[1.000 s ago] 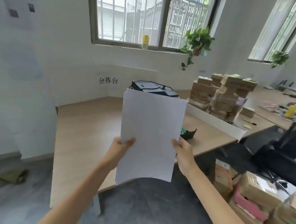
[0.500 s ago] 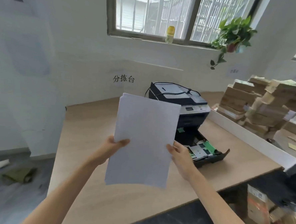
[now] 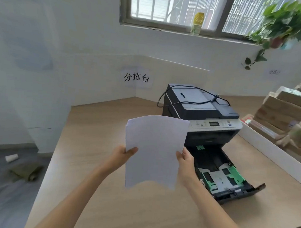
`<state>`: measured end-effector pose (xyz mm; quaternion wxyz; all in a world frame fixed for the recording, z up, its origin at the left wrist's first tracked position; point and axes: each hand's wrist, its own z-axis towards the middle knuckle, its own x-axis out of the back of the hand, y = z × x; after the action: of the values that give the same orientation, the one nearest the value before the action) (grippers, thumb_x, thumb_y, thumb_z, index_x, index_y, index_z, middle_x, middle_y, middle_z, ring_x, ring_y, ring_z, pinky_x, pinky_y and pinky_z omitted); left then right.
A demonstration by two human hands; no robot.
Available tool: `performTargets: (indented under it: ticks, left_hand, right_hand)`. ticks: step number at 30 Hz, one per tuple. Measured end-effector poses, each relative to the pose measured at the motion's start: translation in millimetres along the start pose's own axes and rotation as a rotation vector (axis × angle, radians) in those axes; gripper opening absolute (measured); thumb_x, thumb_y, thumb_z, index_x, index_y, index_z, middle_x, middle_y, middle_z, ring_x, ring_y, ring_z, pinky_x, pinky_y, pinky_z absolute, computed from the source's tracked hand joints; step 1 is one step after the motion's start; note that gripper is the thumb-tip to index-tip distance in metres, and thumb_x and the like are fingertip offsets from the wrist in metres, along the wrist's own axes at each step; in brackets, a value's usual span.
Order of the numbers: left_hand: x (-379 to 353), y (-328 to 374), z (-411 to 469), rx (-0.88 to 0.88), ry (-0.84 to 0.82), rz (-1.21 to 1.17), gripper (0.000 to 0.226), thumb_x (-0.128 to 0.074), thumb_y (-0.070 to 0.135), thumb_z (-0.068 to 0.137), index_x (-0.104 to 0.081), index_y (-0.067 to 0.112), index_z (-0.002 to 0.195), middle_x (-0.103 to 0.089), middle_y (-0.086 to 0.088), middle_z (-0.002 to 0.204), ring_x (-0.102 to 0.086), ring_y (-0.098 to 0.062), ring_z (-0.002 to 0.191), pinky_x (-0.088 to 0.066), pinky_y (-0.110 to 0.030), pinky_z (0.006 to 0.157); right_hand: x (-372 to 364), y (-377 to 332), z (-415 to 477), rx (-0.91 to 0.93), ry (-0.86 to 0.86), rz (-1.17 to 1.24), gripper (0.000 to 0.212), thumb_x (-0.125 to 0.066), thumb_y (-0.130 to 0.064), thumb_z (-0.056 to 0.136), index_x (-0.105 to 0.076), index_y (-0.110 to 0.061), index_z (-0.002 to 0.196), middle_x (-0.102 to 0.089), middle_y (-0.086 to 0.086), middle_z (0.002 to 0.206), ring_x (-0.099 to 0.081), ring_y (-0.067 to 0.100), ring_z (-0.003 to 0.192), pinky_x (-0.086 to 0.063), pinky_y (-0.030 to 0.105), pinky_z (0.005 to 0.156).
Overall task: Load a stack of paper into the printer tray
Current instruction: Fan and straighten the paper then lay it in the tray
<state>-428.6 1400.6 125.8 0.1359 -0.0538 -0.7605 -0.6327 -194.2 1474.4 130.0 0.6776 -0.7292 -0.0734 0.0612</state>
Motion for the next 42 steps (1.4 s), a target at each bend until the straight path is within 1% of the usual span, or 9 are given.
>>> performTargets:
  ticks: [4,8,11,15,19,26,33,37,42]
  left_hand:
    - [-9,4,47,0.026,0.148,-0.045,0.045,-0.049,0.05,0.084,-0.073,0.012,0.089,-0.075,-0.01,0.097,-0.071,-0.023,0.09,-0.054,-0.05,0.086]
    - [-17,4,91,0.062,0.235,-0.096,0.043,-0.048,0.044,0.089,-0.073,0.008,0.089,-0.074,-0.018,0.093,-0.07,-0.032,0.089,-0.055,-0.045,0.078]
    - [-20,-5,113,0.09,0.262,-0.162,0.033,-0.046,0.029,0.096,-0.073,0.01,0.092,-0.074,-0.018,0.096,-0.07,-0.032,0.091,-0.054,-0.049,0.08]
    - [-23,-31,123,0.169,0.276,-0.189,0.032,-0.055,0.035,0.088,-0.07,0.008,0.082,-0.071,-0.025,0.093,-0.066,-0.025,0.076,-0.052,-0.041,0.071]
    - [-37,-68,116,0.287,0.317,-0.253,0.025,-0.068,0.04,0.065,-0.072,0.025,0.086,-0.075,-0.011,0.092,-0.07,-0.024,0.087,-0.056,-0.046,0.076]
    - [-46,-79,126,0.268,0.407,-0.282,0.013,-0.062,0.018,0.085,-0.07,0.011,0.078,-0.065,-0.001,0.075,-0.055,-0.01,0.07,-0.046,-0.03,0.066]
    - [-52,-86,122,0.281,0.421,-0.27,0.024,-0.061,0.006,0.081,-0.062,0.023,0.065,-0.059,0.013,0.06,-0.051,-0.003,0.057,-0.042,-0.02,0.056]
    - [-56,-90,120,0.246,0.452,-0.257,0.036,-0.059,0.004,0.084,-0.057,0.026,0.055,-0.051,0.015,0.056,-0.044,-0.003,0.054,-0.037,-0.023,0.057]
    - [-65,-91,118,0.259,0.467,-0.245,0.028,-0.062,0.006,0.083,-0.063,0.024,0.062,-0.058,0.013,0.06,-0.05,-0.001,0.055,-0.042,-0.022,0.057]
  right_hand:
    - [4,11,64,-0.051,-0.057,0.043,0.027,-0.04,-0.006,0.095,-0.063,-0.016,0.106,-0.067,0.022,0.111,-0.063,0.041,0.102,-0.047,0.059,0.091]
    - [2,28,116,-0.103,-0.185,0.057,0.025,-0.047,-0.017,0.092,-0.06,-0.023,0.113,-0.066,0.015,0.115,-0.058,0.043,0.111,-0.044,0.06,0.095]
    - [-5,35,141,-0.088,-0.252,0.024,0.028,-0.044,-0.017,0.093,-0.058,-0.028,0.115,-0.064,0.009,0.115,-0.058,0.03,0.111,-0.048,0.046,0.092]
    - [-17,54,150,-0.097,-0.281,-0.064,0.031,-0.038,-0.004,0.098,-0.053,-0.026,0.114,-0.064,-0.01,0.105,-0.062,0.003,0.099,-0.051,0.016,0.077]
    - [-17,102,143,-0.166,-0.283,-0.178,0.02,-0.059,-0.013,0.09,-0.063,-0.028,0.103,-0.072,-0.009,0.1,-0.065,0.014,0.1,-0.051,0.018,0.073]
    - [-16,107,160,-0.229,-0.272,-0.202,0.016,-0.057,-0.016,0.091,-0.067,-0.03,0.093,-0.074,-0.021,0.081,-0.066,-0.007,0.077,-0.049,0.008,0.065]
    - [-14,123,157,-0.238,-0.303,-0.159,0.02,-0.062,-0.014,0.088,-0.065,-0.026,0.103,-0.072,-0.01,0.097,-0.067,0.003,0.092,-0.053,0.016,0.075]
    - [-14,123,161,-0.236,-0.288,-0.137,0.018,-0.067,-0.008,0.083,-0.067,-0.024,0.09,-0.072,-0.012,0.084,-0.068,-0.003,0.076,-0.051,0.01,0.063]
    - [-6,127,158,-0.218,-0.321,-0.136,0.026,-0.069,-0.014,0.083,-0.064,-0.022,0.108,-0.071,-0.004,0.103,-0.066,0.01,0.097,-0.053,0.017,0.078]
